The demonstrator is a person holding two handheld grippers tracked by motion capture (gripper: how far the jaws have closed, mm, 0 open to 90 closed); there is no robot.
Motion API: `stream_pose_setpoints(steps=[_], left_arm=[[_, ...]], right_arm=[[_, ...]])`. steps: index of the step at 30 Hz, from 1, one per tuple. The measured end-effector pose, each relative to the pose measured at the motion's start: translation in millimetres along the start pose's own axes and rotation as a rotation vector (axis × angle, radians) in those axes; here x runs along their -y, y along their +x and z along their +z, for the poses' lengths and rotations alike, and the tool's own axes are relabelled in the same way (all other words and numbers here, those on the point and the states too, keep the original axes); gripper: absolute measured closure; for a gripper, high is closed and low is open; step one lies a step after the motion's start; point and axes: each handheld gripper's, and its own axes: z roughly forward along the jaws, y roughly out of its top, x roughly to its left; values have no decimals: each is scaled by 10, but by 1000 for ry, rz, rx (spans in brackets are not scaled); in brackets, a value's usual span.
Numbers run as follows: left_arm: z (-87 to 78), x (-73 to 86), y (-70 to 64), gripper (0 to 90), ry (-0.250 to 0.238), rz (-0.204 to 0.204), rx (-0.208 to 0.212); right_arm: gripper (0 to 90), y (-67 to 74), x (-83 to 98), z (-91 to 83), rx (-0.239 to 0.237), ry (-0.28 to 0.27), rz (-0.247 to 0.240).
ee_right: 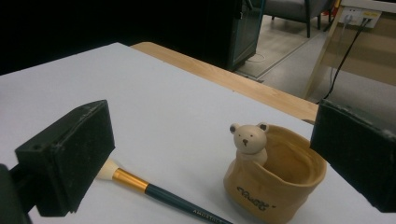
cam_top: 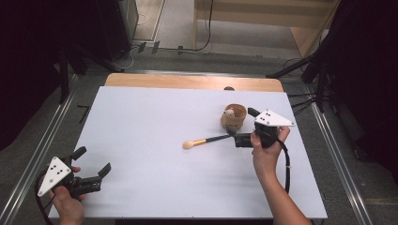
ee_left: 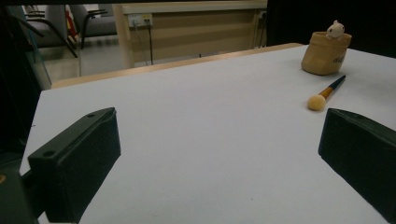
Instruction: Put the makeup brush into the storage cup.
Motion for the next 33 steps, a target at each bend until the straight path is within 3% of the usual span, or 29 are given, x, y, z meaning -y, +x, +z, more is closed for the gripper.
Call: stream_pose_setpoints(steps=[12,20,28,33], left_arm=[[-1,-1,3,0,-2,-1,1],[-5,-6,3,0,-7,0,2],[-3,-6,-1,0,-6,1,3],[-2,-5,2,0,-5,-1,3]], right_arm=[[2,106,-131,306,-27,54,-52],[11,97,-186,444,-43,91,-73],[12,81,-252,578,-61,148,-135],[19,73,-288,672,-99,200,-173]])
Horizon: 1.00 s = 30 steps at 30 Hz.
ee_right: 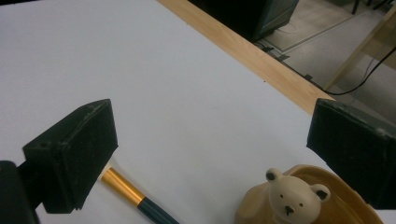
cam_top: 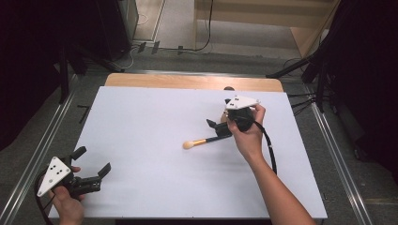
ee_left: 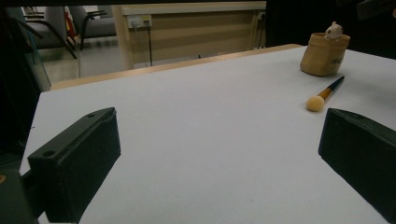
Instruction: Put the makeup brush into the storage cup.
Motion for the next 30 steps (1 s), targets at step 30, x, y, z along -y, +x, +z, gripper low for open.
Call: stream_pose_setpoints(steps=[30], left_arm=[[5,-4,-2,0,1,5,11]], right_arm=[[78,-41,-130,400,-101,264,-181]])
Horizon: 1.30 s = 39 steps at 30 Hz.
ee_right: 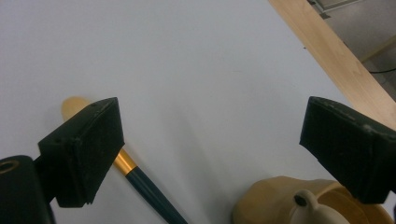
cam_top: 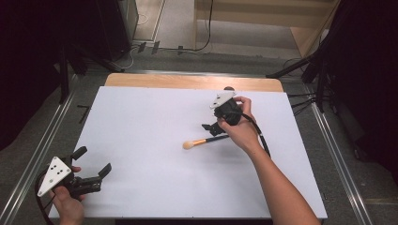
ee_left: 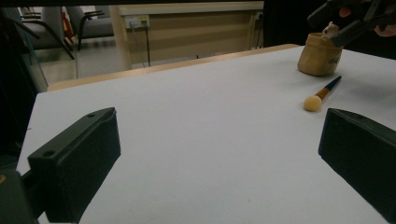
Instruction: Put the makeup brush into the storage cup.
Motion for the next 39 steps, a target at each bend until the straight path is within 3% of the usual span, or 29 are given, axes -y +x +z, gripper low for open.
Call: stream_pose_setpoints(steps=[8,16,18,22,24,39], left_arm=[[-4,-3,2,0,0,-3,3],[-4,-3,-2,0,-1,-1,4],[-5,-3,-1,0,-1,-1,4],[-4,-4,-3,0,-1,0,4],[-3,-4,-5,0,-1,-1,5],[-1,-4,-5,0,0,0,8]], right_arm=[[135,38,-86,110,-50,92,-89],[178,87,-118,254,-113,200,-145],[217,102,-120,280,-152,211,-171],[323,141,-120,334,-173,247,-213],[384,166,-106,385,-200,289,-248],[613,260,-87,506,-284,393,-334]])
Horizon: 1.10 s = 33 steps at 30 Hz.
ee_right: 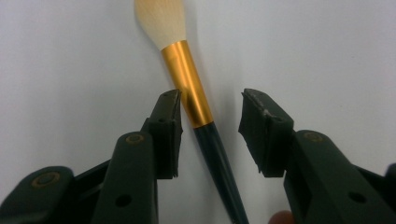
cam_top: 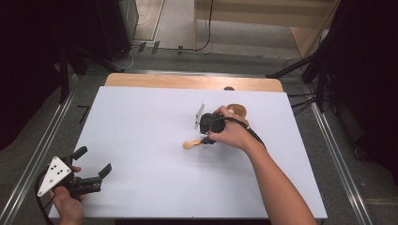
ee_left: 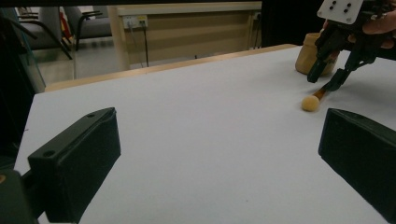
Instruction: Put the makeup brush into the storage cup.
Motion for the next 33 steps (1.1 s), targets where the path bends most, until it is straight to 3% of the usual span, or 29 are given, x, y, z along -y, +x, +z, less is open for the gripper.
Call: stream_pose_setpoints(steps=[7,20,28,33], left_arm=[[0,1,0,0,0,-1,1],[10,-4,-15,0,3,4,3],[5,-1,-11,0,3,-1,1],[1,4,2,0,-1,-5,-1]], right_arm=[[710,21,-39,105,-9,49,-18],[789,30,-55,113,-24,60,-5],[798,74,-93,112,6,80,-60],[798,90,-85,103,13,75,-47]])
